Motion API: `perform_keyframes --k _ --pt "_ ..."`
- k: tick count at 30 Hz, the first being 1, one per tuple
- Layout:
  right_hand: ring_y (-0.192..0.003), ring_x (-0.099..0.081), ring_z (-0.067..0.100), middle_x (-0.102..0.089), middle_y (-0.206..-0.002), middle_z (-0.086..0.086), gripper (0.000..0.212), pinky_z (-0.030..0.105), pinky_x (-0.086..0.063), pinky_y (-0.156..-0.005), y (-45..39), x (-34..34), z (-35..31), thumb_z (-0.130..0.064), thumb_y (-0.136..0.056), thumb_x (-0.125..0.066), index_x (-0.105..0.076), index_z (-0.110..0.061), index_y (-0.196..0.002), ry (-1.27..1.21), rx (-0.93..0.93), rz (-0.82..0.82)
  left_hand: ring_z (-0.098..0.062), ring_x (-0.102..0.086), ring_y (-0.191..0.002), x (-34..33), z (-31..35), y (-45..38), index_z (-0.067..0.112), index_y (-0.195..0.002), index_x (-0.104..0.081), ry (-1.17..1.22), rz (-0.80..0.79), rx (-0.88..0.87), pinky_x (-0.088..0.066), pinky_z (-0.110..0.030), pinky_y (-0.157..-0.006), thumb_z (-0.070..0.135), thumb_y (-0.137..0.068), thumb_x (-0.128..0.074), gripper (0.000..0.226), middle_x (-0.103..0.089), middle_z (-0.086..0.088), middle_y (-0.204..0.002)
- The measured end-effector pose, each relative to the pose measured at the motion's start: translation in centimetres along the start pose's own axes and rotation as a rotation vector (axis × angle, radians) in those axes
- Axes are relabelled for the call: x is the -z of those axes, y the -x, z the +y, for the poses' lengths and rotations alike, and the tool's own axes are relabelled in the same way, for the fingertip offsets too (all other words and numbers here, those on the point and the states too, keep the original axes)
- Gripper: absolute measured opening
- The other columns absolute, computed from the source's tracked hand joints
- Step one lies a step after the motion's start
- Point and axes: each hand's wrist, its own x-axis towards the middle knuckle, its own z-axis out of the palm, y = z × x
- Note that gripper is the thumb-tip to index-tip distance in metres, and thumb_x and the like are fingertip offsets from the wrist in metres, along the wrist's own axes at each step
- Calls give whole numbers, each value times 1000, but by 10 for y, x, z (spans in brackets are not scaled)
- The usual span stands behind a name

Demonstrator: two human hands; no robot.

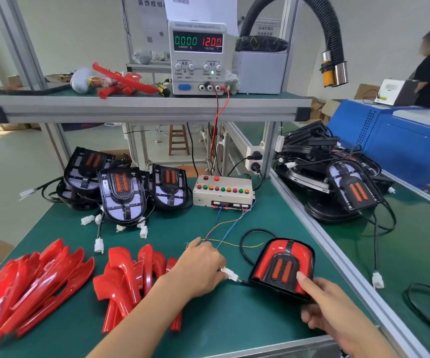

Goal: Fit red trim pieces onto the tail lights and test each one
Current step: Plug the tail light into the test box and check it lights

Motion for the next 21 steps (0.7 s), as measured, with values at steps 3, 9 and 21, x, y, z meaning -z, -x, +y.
perform_keyframes --k 3,9,21 --pt "-51 -58 23 -67 -93 19 30 28 -49 -42 -5 -9 4 -27 -100 -62 -60 -1 -116 -129 108 15 -26 -54 -113 2 -1 -3 20 -111 -71 4 -3 4 -33 -38 -109 50 -100 -47 41 -69 -5 -106" --pt "-57 -62 26 -67 -102 21 19 31 -56 -50 -22 -28 -2 -16 -104 -53 -57 -7 -119 -277 329 51 -29 -56 -98 21 -13 -18 15 -88 -64 174 52 116 -41 -36 -84 49 -103 -41 44 -69 -8 -94" --pt "-50 -59 42 -66 -92 30 16 42 -48 -50 -57 -34 15 0 -103 -46 -55 -1 -116 -326 408 72 -34 -48 -127 29 -69 -123 6 -142 -49 341 245 433 -44 -42 -105 9 -98 -45 44 -43 -13 -145"
